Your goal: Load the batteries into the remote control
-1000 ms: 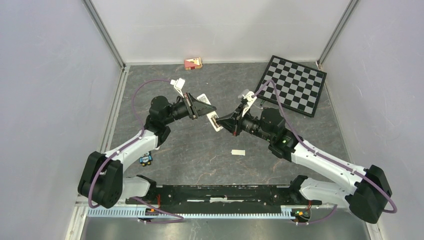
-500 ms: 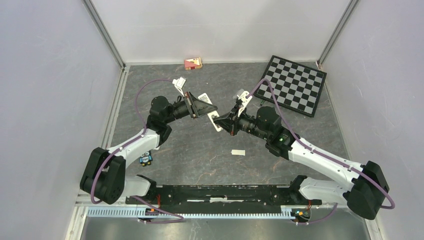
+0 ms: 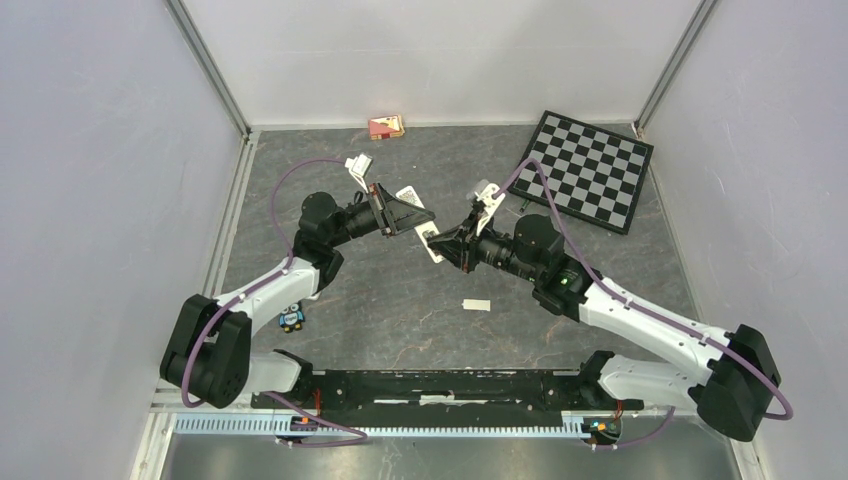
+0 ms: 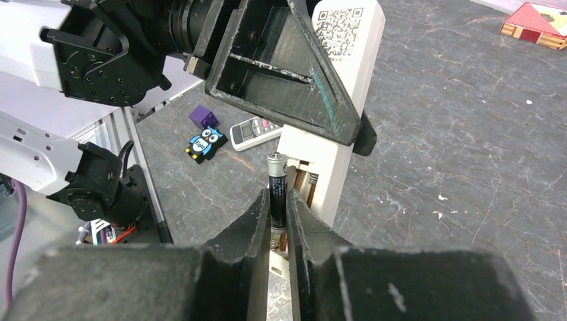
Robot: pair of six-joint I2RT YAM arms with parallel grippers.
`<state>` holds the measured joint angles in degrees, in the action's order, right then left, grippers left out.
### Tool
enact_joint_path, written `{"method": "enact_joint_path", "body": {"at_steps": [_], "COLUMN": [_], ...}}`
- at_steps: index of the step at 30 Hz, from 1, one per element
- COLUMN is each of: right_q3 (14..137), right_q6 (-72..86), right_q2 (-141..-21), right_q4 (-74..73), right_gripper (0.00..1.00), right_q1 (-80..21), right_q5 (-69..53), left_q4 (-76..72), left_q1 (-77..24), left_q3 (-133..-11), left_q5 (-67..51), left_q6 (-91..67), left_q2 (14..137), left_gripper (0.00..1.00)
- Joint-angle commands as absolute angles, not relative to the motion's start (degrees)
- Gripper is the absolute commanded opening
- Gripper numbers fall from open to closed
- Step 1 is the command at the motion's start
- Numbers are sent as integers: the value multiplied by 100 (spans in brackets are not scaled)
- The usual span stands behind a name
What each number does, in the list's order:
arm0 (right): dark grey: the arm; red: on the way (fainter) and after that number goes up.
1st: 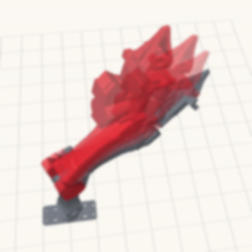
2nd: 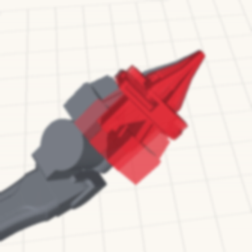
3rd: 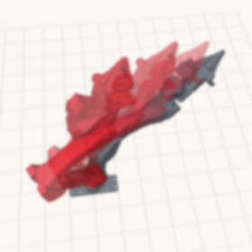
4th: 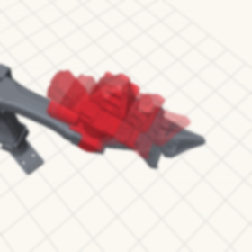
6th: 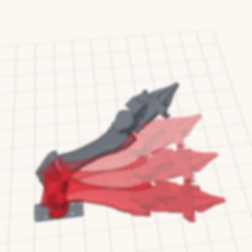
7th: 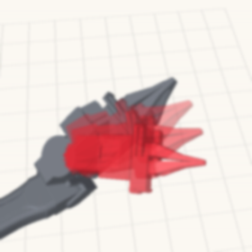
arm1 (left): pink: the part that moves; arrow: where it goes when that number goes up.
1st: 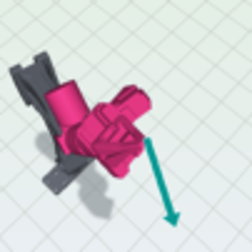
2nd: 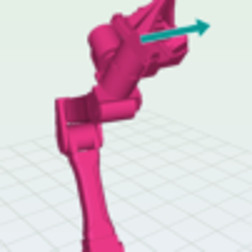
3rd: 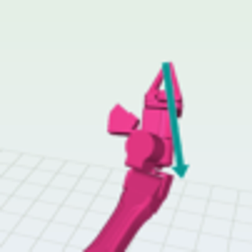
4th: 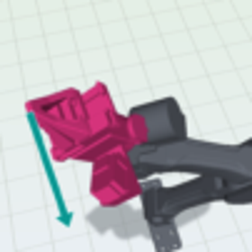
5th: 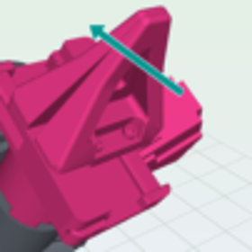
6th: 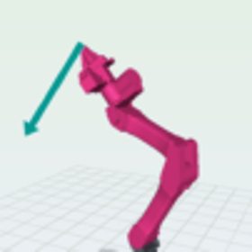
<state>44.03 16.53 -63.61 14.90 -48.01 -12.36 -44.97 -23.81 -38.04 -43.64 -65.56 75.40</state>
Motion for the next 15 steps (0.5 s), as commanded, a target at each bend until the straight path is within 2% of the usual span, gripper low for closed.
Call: {"method": "enact_joint_path", "body": {"at_steps": [1, 9, 15], "right_q3": [4579, 4614, 4627], "right_q6": [1571, 1698, 1725], "right_q2": [-6229, -6131, -6159], "right_q4": [1261, 1282, 1314], "right_gripper": [19, 23, 18], "right_q1": [-4826, -4825, -4825], "right_q5": [-1096, -1151, -1090], "left_q4": [-4997, -4907, -4841], "left_q1": [-2382, -2385, -2383], "left_q3": [-3919, -3944, -3956], "left_q5": [-4446, -4447, -4453], "left_q6": [-6850, -6780, -6732], "left_q2": [7516, 7515, 7519], "left_gripper": [2, 2, 2]}}
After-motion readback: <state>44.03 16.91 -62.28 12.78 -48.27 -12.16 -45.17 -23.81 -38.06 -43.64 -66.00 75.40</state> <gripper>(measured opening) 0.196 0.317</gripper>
